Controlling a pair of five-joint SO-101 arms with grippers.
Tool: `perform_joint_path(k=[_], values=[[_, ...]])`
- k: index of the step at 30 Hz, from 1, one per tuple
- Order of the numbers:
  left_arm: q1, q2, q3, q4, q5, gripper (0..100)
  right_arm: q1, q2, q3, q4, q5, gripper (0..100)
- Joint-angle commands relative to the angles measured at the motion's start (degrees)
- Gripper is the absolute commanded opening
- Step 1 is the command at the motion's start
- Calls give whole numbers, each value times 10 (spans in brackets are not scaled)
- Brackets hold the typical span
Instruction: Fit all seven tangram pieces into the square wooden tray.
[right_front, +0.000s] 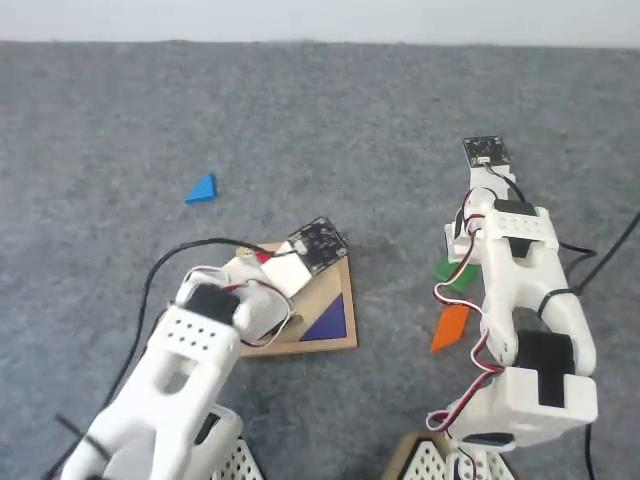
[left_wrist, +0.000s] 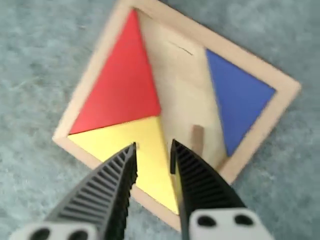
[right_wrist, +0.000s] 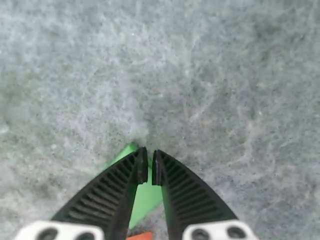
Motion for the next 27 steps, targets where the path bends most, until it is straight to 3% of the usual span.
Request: perform_joint_path(k=[1,8,12,16,20,27], values=[[-8,-56,7,4,6,112,3,-35,-2,-7,-2,30],[41,-210,16,134,-33,115,4,-35,-2,-7,-2,30],[46,-256,93,80,-46,117,4,-35,-2,-7,-2,30],[41,-256,100,95,-101,126,4,-35,-2,-6,-2,30],[12,-256,100,93,-98,224,4,-35,-2,-6,-2,30],[-20,-255,123,48,-117,224,4,-35,-2,-7,-2,30]])
